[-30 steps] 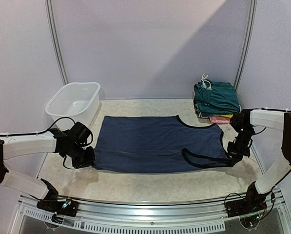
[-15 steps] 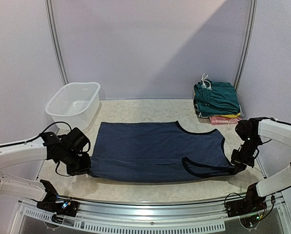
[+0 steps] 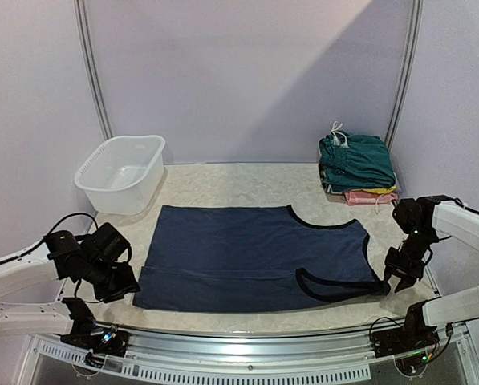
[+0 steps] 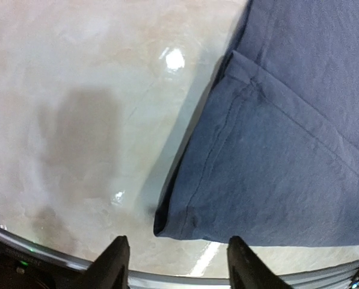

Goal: Fold and stack the mixed laundry pile
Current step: Move the 1/3-folded tank top to the center of the board, then pick up the 1/3-folded tank top from the center of the board.

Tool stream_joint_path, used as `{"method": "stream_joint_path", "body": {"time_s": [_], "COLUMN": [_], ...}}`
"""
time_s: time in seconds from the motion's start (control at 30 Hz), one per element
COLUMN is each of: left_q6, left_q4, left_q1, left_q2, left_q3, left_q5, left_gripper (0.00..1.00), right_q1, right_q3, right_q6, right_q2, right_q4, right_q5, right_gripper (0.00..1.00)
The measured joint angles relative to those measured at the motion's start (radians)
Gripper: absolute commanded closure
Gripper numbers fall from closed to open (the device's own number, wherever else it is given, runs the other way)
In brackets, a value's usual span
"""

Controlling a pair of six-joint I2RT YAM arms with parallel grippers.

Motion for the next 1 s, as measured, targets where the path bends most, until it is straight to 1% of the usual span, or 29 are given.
{"method": "stream_joint_path", "body": {"time_s": [0.13,0.27,0.37,0.53,0.63,0.73,0.83,1.0], "left_q6": [0.0,0.023,0.069,0.212,0.322,0.433,0.539,0.654], "left_q4": [-0.059,-0.111,-0.14,-0.138,-0.124,-0.092,-0.061,-0.021], "left_q1": [-0.002,-0.002,-0.002,0.003,0.03,0.129,0.216,0.281], "left_q2": [-0.03,-0.046,-0.041,0.04,0.135,0.271,0.4,0.599], "left_q3": [0.047,0.129,0.216,0.372,0.462,0.558,0.653,0.806], "left_q5": [-0.031,-0.076,-0.119,-0.194,-0.207,-0.165,-0.108,-0.038], "left_gripper": [0.24,0.17,0.14,0.14,0.18,0.21,0.22,0.25], "right_q1": [0.0,0.0,0.0,0.0,0.0,0.009,0.045,0.116], "right_q3": [0.061,0.135,0.197,0.294,0.328,0.362,0.425,0.526], "right_q6": [-0.001,-0.006,-0.015,-0.033,-0.047,-0.058,-0.066,-0.082], "right_q2": [-0.013,-0.03,-0.039,-0.045,-0.05,-0.048,-0.039,0.006], "right_q4": [-0.034,-0.07,-0.087,-0.095,-0.071,-0.043,-0.012,0.042], "right_q5": [0.012,0.03,0.039,0.047,0.043,0.033,0.029,0.011], "right_gripper": [0.41,0.33,0.3,0.26,0.26,0.25,0.24,0.24]}}
